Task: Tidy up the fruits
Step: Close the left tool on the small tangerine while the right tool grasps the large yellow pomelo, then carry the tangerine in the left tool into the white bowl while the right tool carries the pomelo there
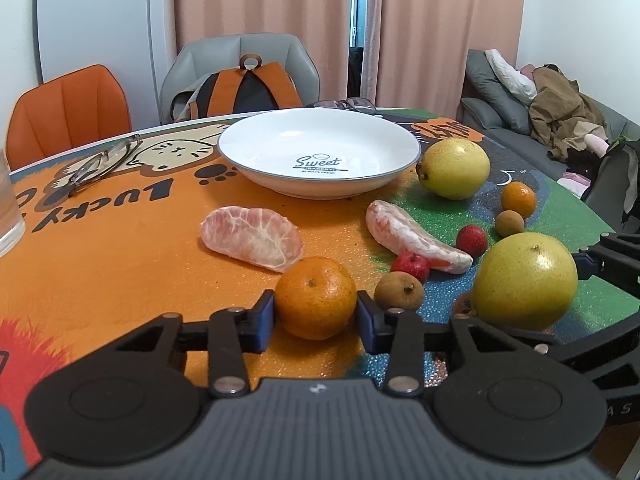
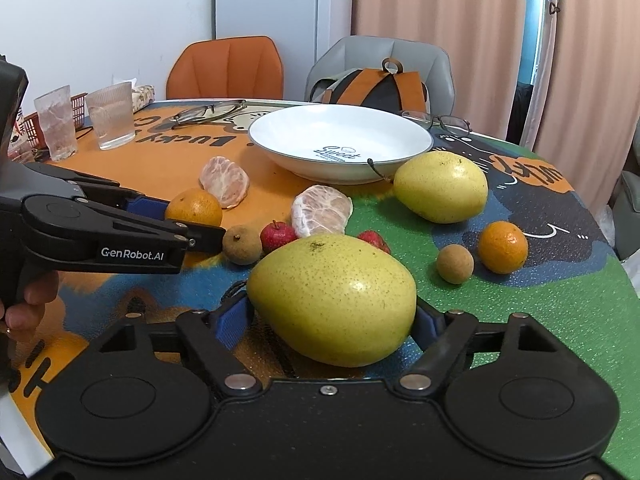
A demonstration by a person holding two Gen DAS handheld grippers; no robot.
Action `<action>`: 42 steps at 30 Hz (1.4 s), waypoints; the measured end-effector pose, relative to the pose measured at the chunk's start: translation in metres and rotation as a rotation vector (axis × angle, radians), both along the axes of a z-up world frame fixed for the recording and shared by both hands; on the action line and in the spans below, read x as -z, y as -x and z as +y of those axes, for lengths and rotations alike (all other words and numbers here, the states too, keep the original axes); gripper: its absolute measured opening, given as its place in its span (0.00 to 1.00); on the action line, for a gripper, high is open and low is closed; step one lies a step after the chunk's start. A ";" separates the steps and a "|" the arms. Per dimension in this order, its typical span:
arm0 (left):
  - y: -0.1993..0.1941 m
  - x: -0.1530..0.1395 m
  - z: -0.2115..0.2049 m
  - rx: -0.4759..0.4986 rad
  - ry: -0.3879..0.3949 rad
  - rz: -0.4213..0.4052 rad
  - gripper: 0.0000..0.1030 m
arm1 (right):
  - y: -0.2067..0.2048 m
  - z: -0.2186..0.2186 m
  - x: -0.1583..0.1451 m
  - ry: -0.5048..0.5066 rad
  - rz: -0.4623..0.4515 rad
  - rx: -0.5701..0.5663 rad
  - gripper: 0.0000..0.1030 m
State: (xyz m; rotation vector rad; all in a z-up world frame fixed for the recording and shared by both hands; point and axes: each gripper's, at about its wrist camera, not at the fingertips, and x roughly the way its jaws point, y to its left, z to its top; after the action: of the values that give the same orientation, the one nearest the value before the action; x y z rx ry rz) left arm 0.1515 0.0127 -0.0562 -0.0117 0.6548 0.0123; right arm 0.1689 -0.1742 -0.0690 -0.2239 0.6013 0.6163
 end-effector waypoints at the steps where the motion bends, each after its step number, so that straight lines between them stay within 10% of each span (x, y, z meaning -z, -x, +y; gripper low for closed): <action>1: 0.000 0.000 0.000 0.000 0.004 0.000 0.39 | -0.001 0.000 0.000 -0.002 0.002 0.000 0.75; 42: -0.035 -0.053 0.009 0.024 0.001 -0.090 0.39 | -0.049 0.007 -0.063 -0.059 -0.058 -0.023 0.74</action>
State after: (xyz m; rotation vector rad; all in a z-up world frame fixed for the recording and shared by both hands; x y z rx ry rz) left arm 0.1865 0.0221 -0.0032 -0.0051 0.5649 -0.0119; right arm 0.2175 -0.1669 -0.0061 -0.1933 0.5244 0.6471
